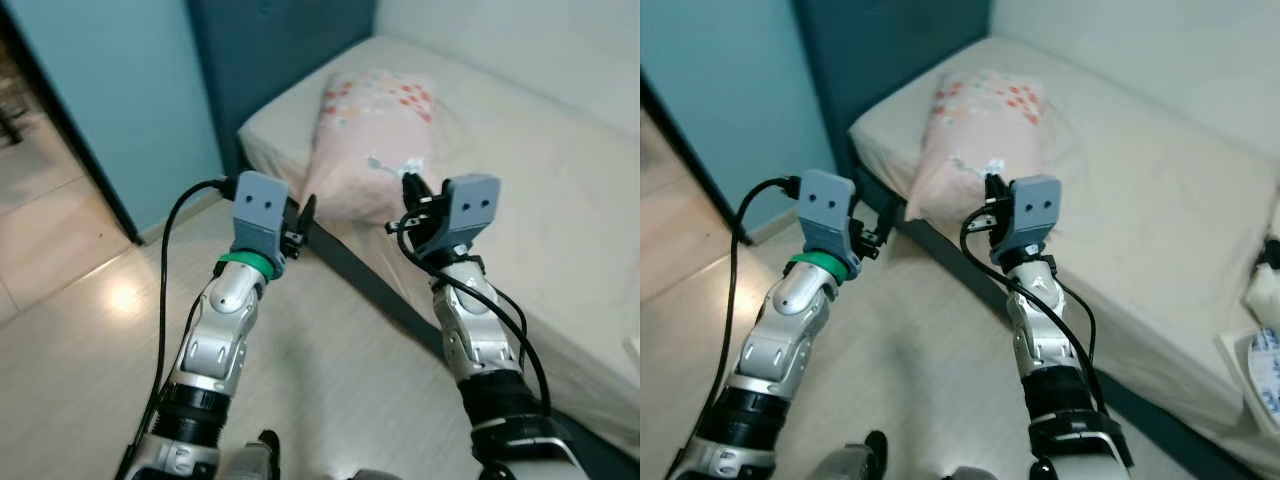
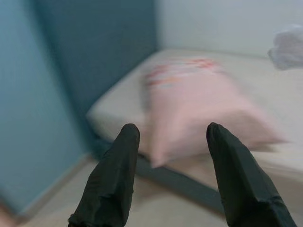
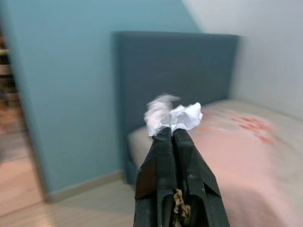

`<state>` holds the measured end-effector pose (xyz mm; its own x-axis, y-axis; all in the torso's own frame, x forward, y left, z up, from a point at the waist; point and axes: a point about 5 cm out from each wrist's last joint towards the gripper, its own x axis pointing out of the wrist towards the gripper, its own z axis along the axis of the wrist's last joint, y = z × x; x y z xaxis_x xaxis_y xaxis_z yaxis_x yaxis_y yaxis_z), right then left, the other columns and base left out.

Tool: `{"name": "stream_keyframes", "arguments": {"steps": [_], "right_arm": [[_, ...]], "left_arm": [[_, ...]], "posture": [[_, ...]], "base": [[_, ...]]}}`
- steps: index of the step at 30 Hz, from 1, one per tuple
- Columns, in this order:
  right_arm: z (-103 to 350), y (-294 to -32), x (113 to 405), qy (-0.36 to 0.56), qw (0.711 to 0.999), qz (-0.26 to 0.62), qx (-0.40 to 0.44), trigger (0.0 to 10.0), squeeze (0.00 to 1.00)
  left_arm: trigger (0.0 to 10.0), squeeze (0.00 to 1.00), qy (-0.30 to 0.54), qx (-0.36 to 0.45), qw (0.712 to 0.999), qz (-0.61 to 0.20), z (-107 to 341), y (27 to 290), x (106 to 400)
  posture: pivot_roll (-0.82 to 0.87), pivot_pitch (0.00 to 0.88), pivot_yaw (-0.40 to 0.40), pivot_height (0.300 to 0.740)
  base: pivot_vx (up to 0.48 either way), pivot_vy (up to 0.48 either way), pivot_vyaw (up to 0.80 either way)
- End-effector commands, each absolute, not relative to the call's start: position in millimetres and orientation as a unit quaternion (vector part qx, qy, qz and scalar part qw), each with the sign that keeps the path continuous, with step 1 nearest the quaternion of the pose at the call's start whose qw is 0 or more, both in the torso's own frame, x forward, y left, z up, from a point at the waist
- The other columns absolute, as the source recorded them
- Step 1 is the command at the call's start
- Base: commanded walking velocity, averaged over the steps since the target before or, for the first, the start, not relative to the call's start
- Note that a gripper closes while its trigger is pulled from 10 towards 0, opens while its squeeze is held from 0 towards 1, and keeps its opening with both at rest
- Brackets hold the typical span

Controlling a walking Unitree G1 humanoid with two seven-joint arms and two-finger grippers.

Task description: Clean up the room

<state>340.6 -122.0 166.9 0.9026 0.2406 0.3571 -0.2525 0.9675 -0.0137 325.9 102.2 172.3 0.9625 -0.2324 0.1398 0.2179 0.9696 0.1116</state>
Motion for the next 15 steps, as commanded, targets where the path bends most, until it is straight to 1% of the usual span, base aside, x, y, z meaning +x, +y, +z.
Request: {"name": "stream_keyframes", "arguments": {"steps": [1, 14, 15], "right_arm": [[159.2, -125.0, 339.4, -0.167, 0.978, 0.122, 0.018, 10.0, 0.0], [157.1, -123.8, 338.3, -0.165, 0.979, 0.121, 0.021, 10.0, 0.0], [157.1, -124.1, 338.2, -0.166, 0.979, 0.12, 0.023, 10.0, 0.0]], "left_arm": [[10.0, 0.0, -0.066, 0.048, 0.99, -0.118, 166.4, 99.9, 324.7], [10.0, 0.0, -0.064, 0.055, 0.99, -0.112, 164.8, 102.3, 324.8], [10.0, 0.0, -0.064, 0.058, 0.99, -0.11, 164.3, 102.9, 325.5]], "posture": [[-0.01, 0.0, 0.006, 0.708], [-0.01, 0.0, 0.015, 0.708], [-0.01, 0.0, 0.015, 0.708]], "base": [[0.0, 0.0, 0.78], [0.0, 0.0, 0.78], [0.3, 0.0, 0.75]]}}
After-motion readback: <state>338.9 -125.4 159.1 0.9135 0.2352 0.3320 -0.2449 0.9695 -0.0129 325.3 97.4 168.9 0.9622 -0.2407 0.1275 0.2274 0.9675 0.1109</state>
